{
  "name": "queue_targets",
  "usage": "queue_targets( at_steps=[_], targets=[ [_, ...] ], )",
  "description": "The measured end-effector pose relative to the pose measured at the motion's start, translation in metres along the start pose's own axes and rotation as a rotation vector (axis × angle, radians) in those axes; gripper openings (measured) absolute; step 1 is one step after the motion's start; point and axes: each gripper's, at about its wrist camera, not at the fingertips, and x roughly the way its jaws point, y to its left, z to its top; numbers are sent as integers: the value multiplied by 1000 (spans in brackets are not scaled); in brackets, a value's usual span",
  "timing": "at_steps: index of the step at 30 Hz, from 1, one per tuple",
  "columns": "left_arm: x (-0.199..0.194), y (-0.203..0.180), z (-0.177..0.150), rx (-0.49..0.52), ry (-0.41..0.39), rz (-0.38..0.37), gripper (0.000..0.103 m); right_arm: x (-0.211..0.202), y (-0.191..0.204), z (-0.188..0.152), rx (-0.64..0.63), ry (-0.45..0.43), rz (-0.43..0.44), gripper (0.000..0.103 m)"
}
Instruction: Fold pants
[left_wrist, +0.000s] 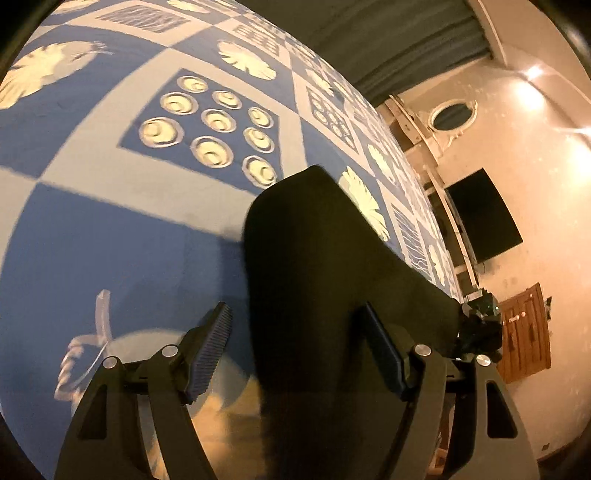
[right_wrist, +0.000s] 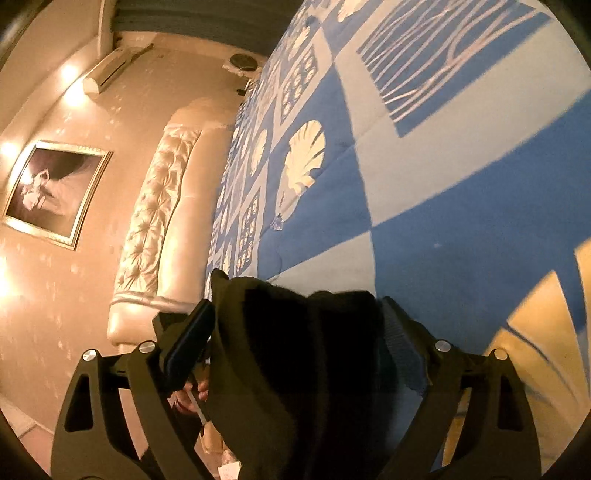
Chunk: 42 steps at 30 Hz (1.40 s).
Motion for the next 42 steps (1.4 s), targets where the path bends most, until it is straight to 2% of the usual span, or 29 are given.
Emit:
queue_targets(
  at_steps=[3, 7, 9, 10, 14, 19, 24, 42],
  targets=[
    [12, -2, 11, 8, 23, -6, 71, 8, 6, 2, -53, 30, -19, 87],
    [18, 0, 18, 11, 55, -5, 71, 13, 2, 1, -72, 45, -62, 57],
    [21, 2, 23, 3, 59, -2, 70, 12, -2, 0, -65, 42, -52, 52],
    [22, 1, 24, 1, 56, 1, 60, 12, -3, 1, -64, 41, -49, 51],
    [27, -12, 23, 87, 56, 102, 43, 12, -2, -1, -67, 37, -49, 46],
    [24, -21, 21, 149, 24, 174, 36, 12, -3, 2, -71, 15, -34, 39],
    [21, -26, 24, 190, -7, 217, 34, 17, 4, 8, -91, -6, -38, 37],
    [35, -16, 59, 148, -32, 218, 34, 30, -6, 40, -71, -34, -25, 37]
  ],
)
